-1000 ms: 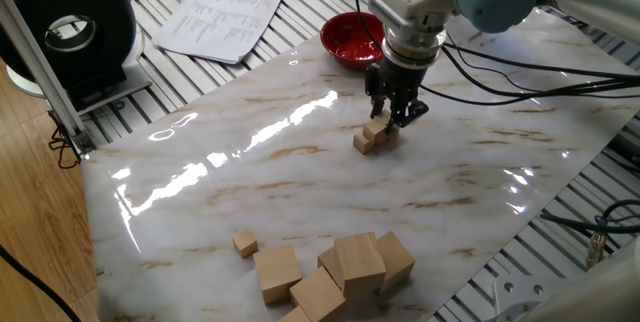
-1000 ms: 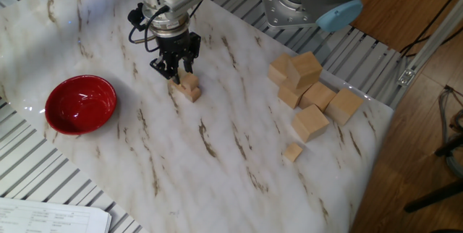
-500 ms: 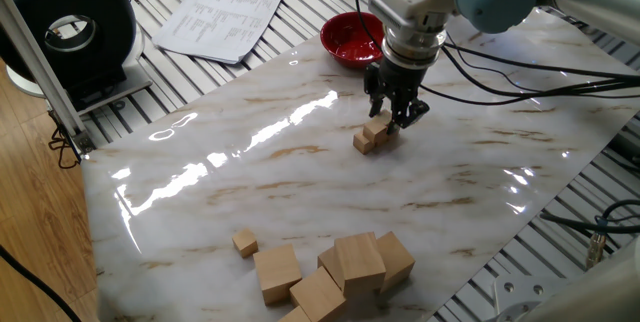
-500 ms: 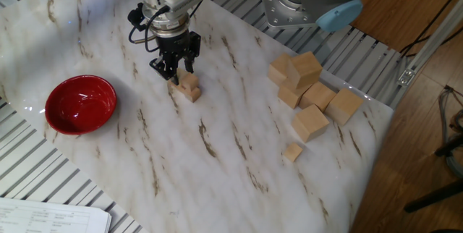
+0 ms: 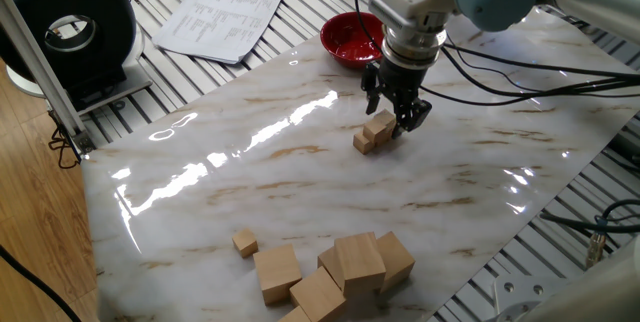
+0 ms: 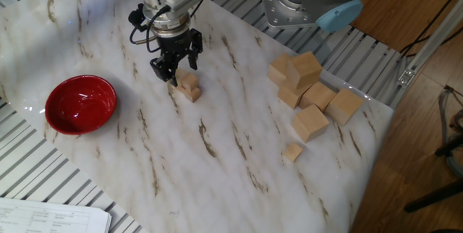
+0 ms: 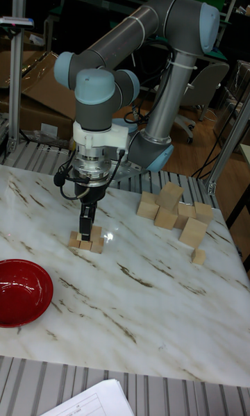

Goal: Stack the blocks into a pyramid shape

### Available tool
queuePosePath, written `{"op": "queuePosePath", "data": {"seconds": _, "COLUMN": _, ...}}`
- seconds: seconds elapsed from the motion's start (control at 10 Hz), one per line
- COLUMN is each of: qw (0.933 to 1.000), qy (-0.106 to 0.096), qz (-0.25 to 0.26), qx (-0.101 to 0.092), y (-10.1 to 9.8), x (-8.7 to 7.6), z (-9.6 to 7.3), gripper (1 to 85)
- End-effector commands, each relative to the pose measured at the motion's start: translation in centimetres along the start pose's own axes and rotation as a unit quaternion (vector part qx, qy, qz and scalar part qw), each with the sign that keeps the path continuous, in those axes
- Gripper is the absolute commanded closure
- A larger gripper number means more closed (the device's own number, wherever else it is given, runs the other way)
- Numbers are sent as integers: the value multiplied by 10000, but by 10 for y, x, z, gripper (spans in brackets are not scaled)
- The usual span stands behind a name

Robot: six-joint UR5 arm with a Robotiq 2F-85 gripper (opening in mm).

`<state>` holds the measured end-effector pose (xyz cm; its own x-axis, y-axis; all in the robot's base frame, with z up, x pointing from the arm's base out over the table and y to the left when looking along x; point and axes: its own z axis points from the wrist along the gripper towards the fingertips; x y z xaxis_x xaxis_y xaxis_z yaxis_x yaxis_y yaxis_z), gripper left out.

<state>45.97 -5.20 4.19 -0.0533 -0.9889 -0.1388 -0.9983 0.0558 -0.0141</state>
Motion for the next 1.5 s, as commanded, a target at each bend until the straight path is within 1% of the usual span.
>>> {"op": "queuePosePath", "data": {"seconds": 0.0, "qw": 9999, "qy": -106, "qz": 53, "qx": -28, "y": 1, "x": -5, "z": -2, "gripper": 200}}
{"op": "queuePosePath", "data": {"seconds": 0.2, "qw": 9999, "qy": -99, "qz": 84, "qx": -20, "y": 0, "x": -9, "z": -5, "gripper": 180}}
{"op": "queuePosePath", "data": {"seconds": 0.4, "qw": 9998, "qy": -7, "qz": 190, "qx": -14, "y": -4, "x": -21, "z": -6, "gripper": 180}}
{"op": "queuePosePath", "data": {"seconds": 0.5, "qw": 9999, "qy": 27, "qz": 166, "qx": 42, "y": -8, "x": -24, "z": -5, "gripper": 180}}
{"op": "queuePosePath", "data": {"seconds": 0.7, "qw": 9997, "qy": -28, "qz": 236, "qx": 46, "y": -8, "x": -27, "z": -5, "gripper": 183}}
{"op": "queuePosePath", "data": {"seconds": 1.0, "qw": 9998, "qy": 14, "qz": 166, "qx": 118, "y": -13, "x": -24, "z": -4, "gripper": 203}}
{"op": "queuePosePath", "data": {"seconds": 1.1, "qw": 9998, "qy": 6, "qz": 189, "qx": 117, "y": -12, "x": -22, "z": -3, "gripper": 223}}
{"op": "queuePosePath", "data": {"seconds": 1.2, "qw": 9997, "qy": -11, "qz": 205, "qx": 132, "y": -13, "x": -22, "z": -3, "gripper": 267}}
{"op": "queuePosePath", "data": {"seconds": 1.4, "qw": 9996, "qy": -13, "qz": 228, "qx": 154, "y": -14, "x": -21, "z": -2, "gripper": 300}}
